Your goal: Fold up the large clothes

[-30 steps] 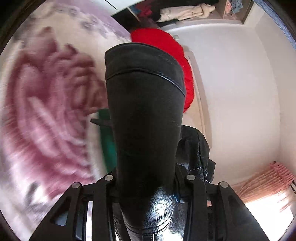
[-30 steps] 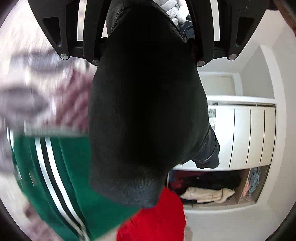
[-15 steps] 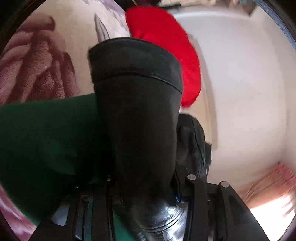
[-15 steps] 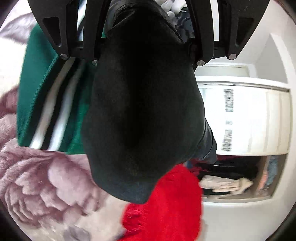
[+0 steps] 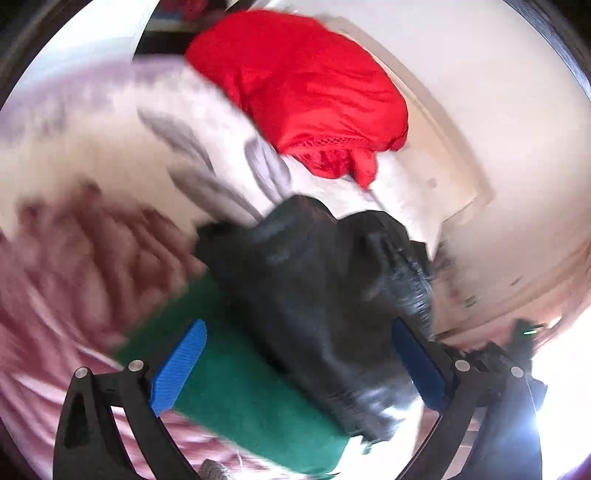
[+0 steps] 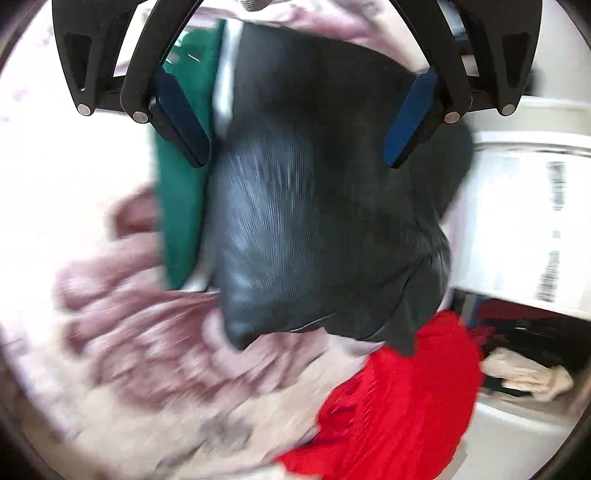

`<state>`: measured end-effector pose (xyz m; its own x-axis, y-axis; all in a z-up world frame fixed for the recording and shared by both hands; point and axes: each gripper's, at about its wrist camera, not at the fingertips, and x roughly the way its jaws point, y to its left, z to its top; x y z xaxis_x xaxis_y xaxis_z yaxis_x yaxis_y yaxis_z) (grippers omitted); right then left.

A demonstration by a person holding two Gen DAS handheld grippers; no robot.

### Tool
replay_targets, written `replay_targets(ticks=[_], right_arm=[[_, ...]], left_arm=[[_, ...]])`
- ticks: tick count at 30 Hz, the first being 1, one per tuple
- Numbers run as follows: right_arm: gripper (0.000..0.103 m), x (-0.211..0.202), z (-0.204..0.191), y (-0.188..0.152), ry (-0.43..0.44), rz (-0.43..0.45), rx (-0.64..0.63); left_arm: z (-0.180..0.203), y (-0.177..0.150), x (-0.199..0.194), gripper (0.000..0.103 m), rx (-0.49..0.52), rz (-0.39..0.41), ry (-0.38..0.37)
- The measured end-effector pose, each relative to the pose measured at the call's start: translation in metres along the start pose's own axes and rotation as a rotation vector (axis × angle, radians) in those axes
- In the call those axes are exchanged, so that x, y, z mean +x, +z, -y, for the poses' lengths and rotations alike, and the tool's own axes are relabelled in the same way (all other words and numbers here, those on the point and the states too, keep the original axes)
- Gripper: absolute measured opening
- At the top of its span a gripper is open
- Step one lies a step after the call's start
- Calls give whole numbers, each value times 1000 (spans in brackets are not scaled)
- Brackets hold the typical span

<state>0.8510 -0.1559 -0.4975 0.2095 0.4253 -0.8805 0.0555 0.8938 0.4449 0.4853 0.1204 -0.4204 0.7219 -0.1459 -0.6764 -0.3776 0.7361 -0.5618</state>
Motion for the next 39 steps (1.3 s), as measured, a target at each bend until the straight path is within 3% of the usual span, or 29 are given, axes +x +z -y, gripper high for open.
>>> replay_targets(ticks=[1, 4, 6, 10, 12, 16, 23, 31, 39], right_arm=[[98, -11, -10, -14, -121, 35, -30], [101, -33, -32, -63, -330, 103, -102], [101, -45, -43, -103, -411, 123, -135], [101, -81, -73, -167, -507, 190, -128], [101, -110, -80, -191, -522, 219, -121], [101, -174, -107, -245, -512, 288, -87], [101, -293, -149, -339, -532, 391, -88], [101, -416, -191, -444, -548, 521, -128], [101, -503, -221, -532, -551, 648, -175]], left_arm=[[8, 4, -10, 103, 71, -4, 63], [15, 9, -26, 103, 241, -25, 194], [14, 18, -28, 103, 321, -42, 235], [33, -6, -69, 103, 433, -70, 248], [45, -19, -86, 103, 485, -72, 236], [71, -42, -127, 103, 610, -59, 282], [91, -70, -232, 103, 662, -37, 259], [110, -100, -355, 103, 683, 46, 203], [120, -123, -424, 103, 704, 103, 179]])
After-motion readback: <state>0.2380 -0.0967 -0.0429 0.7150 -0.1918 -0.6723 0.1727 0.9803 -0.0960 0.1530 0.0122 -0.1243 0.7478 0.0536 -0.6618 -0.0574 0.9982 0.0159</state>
